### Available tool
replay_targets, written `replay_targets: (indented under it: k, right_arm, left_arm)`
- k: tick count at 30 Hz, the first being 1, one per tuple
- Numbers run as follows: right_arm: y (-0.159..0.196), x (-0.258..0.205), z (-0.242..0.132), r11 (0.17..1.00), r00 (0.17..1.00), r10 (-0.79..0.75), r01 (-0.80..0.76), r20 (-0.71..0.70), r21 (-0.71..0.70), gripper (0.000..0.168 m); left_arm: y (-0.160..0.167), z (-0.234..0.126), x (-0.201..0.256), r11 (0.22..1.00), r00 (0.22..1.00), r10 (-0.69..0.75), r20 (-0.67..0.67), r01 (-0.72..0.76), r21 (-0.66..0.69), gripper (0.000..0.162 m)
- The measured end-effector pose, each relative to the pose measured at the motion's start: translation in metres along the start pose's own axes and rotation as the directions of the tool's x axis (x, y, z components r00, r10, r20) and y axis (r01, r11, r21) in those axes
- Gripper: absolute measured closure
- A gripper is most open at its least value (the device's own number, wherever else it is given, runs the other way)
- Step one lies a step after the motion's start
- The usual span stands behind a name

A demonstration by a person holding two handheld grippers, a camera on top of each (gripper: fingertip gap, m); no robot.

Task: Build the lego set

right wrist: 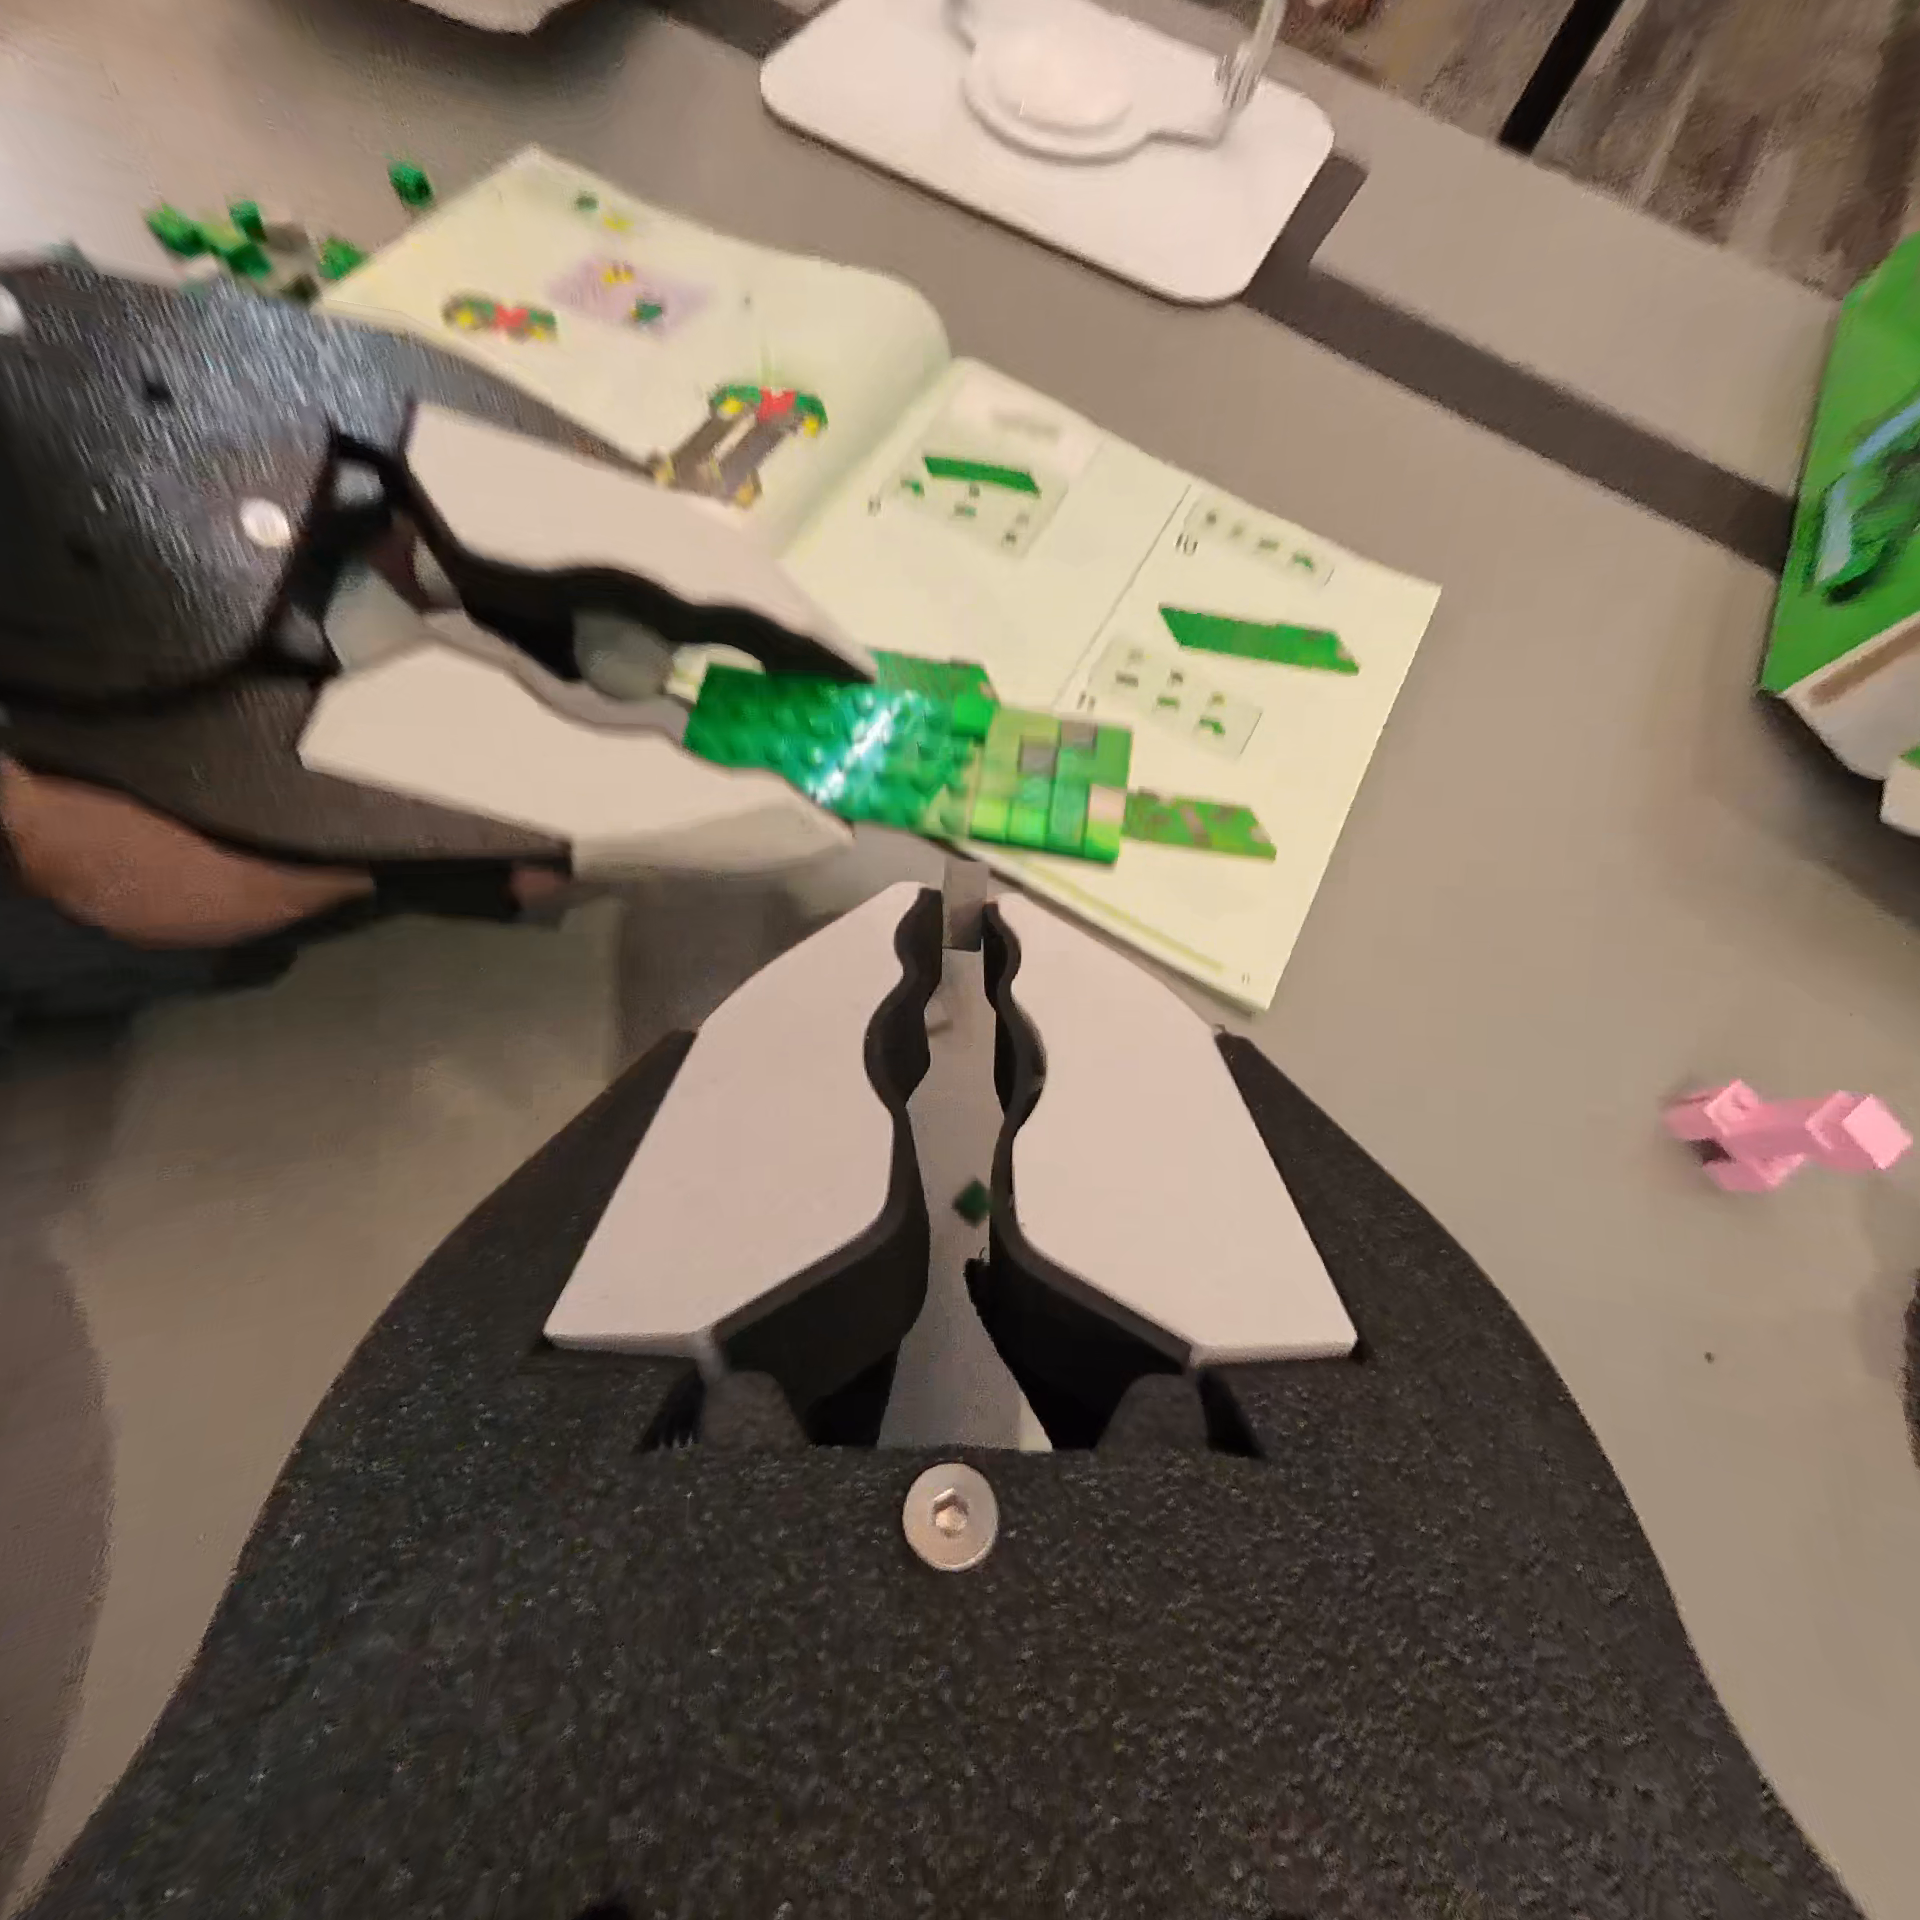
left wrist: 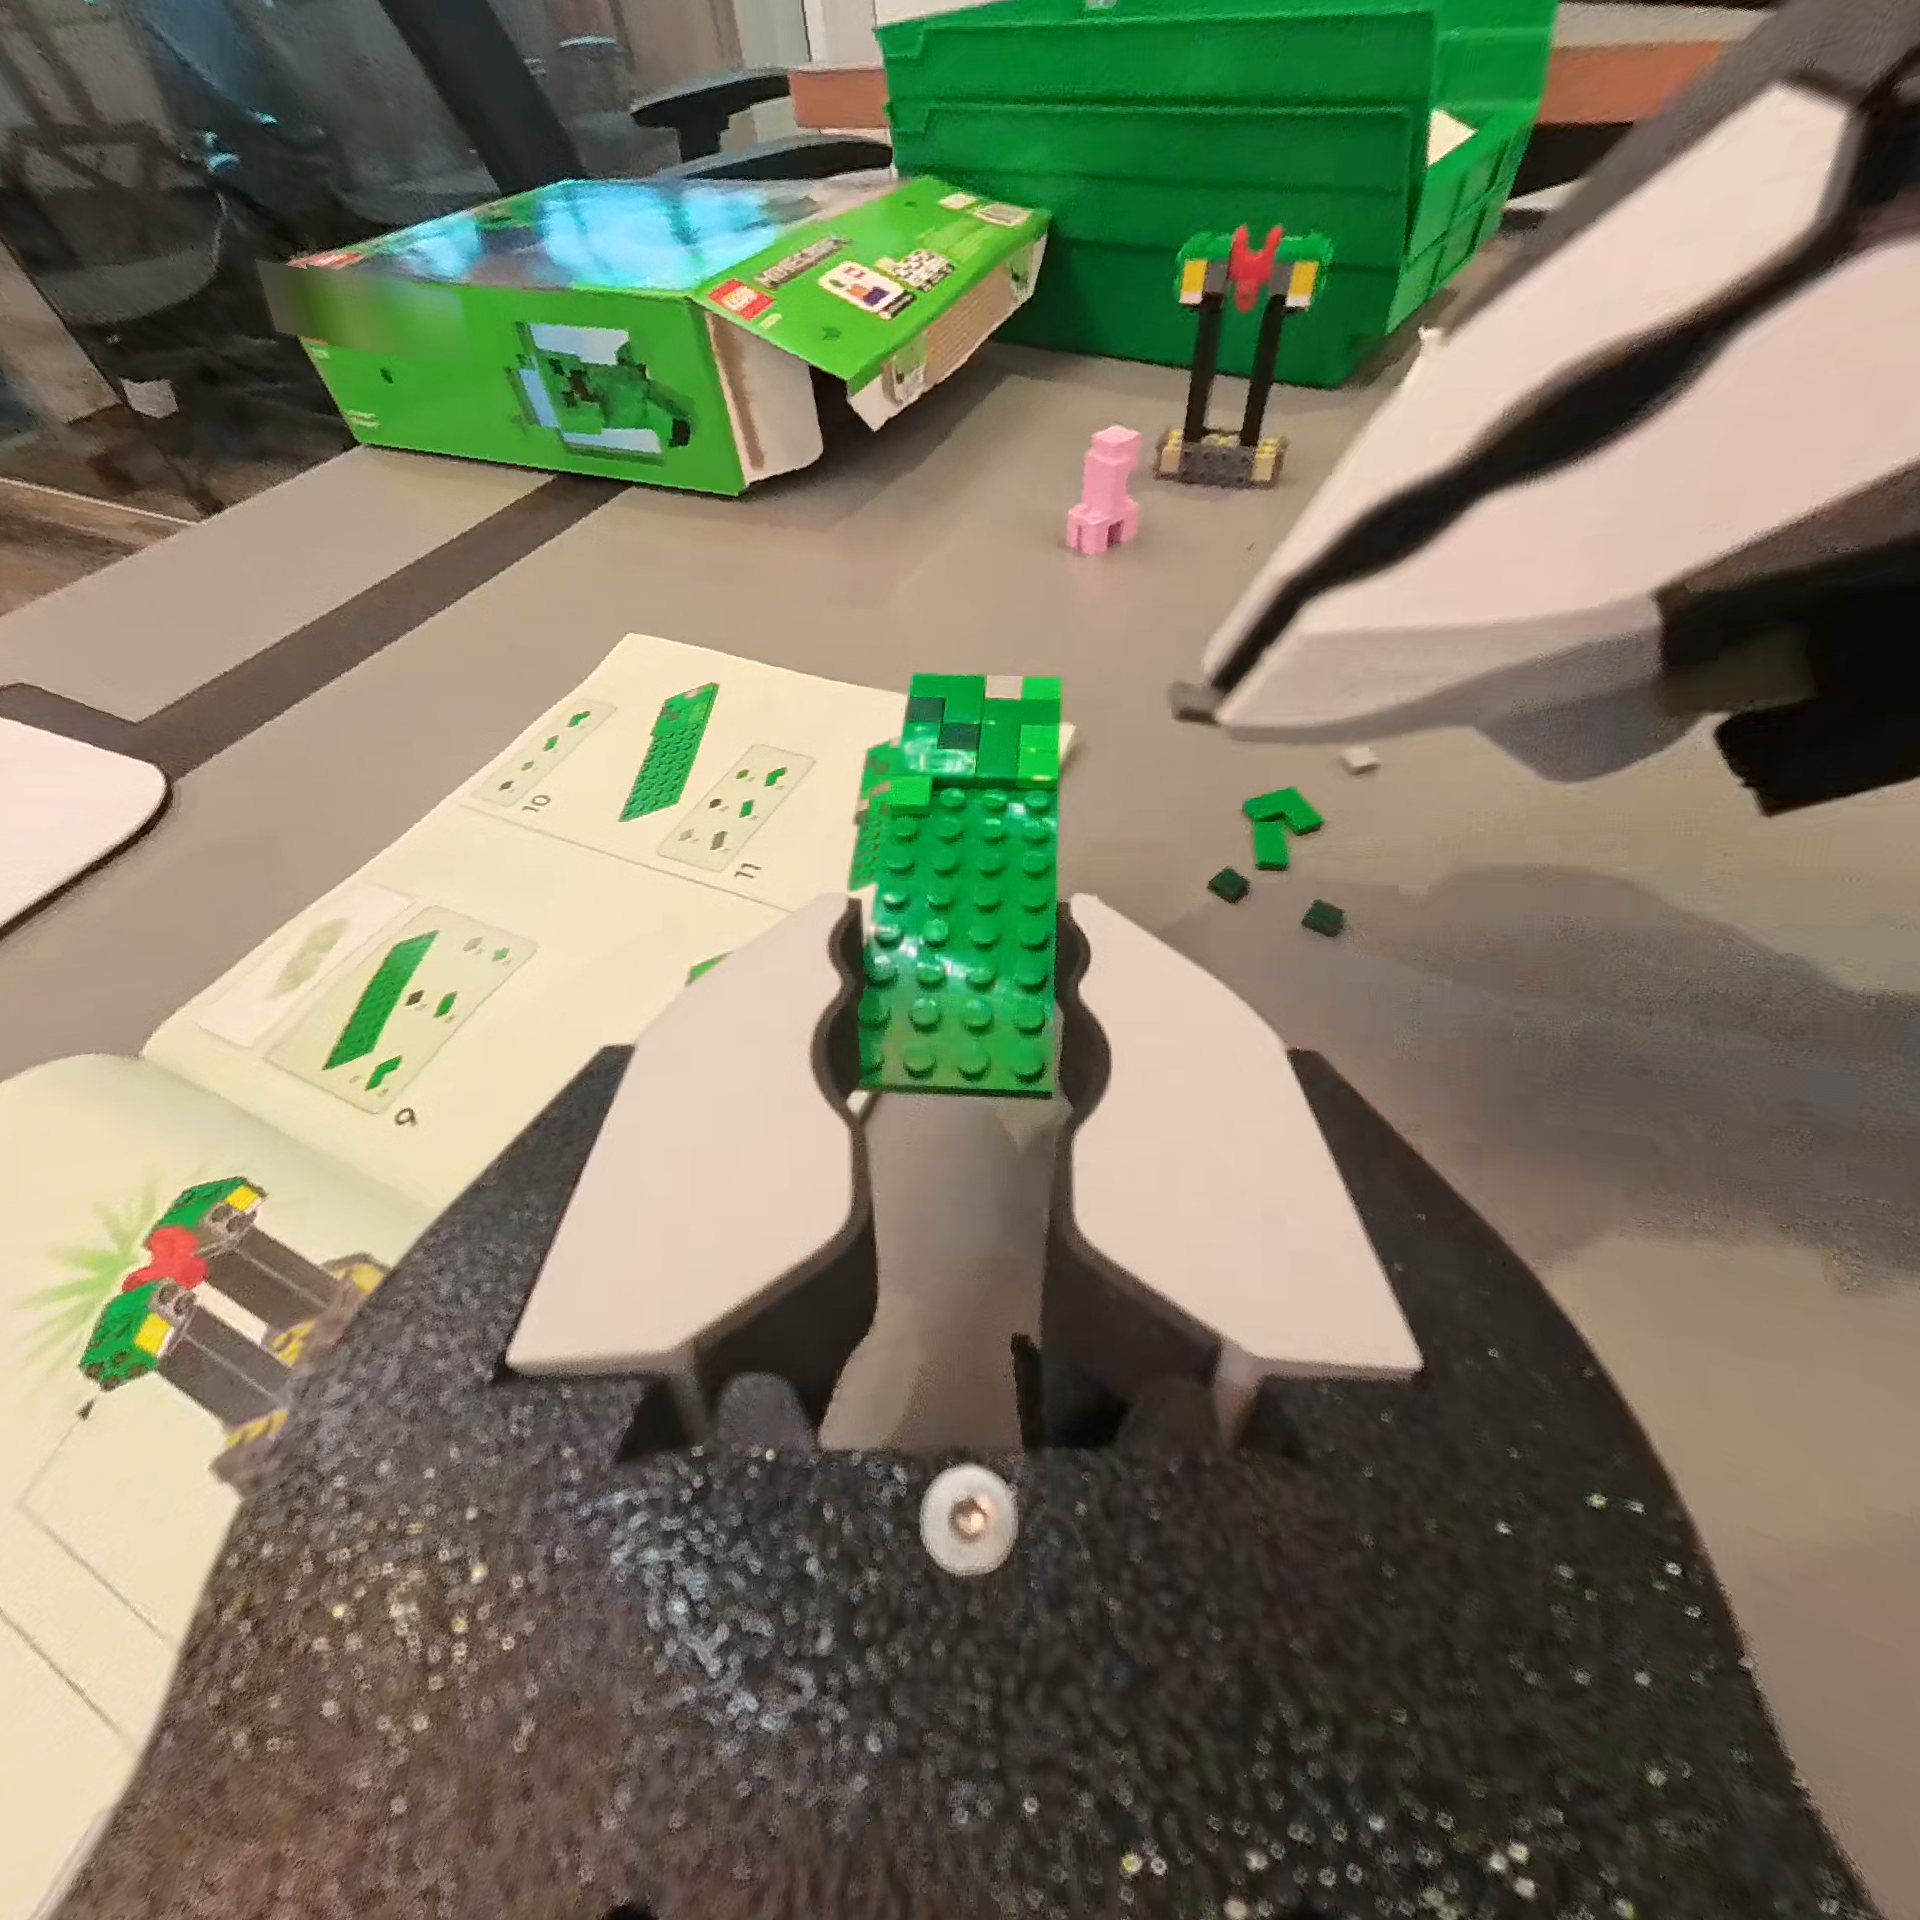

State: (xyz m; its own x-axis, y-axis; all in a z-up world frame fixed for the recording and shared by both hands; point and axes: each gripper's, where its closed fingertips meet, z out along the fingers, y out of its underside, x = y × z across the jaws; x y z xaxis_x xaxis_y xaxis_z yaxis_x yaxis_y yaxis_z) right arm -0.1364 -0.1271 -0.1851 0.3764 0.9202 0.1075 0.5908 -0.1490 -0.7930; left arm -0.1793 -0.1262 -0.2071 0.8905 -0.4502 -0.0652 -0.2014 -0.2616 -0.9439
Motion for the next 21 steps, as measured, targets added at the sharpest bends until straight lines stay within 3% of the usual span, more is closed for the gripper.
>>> replay_targets:
  k: [11, 21]
  right_arm:
    - [-0.013, -0.005, 0.026, 0.991, 0.99, -0.01, -0.009, -0.143, -0.131, 0.161]
    - [-0.006, -0.005, 0.03, 0.977, 0.988, -0.012, -0.022, -0.157, -0.213, 0.161]
  left_arm:
    - [-0.001, -0.005, 0.007, 0.999, 0.999, 0.029, -0.028, -0.029, 0.024, 0.128]
    - [-0.001, -0.005, 0.008, 0.999, 0.999, 0.022, -0.039, -0.021, 0.024, 0.128]
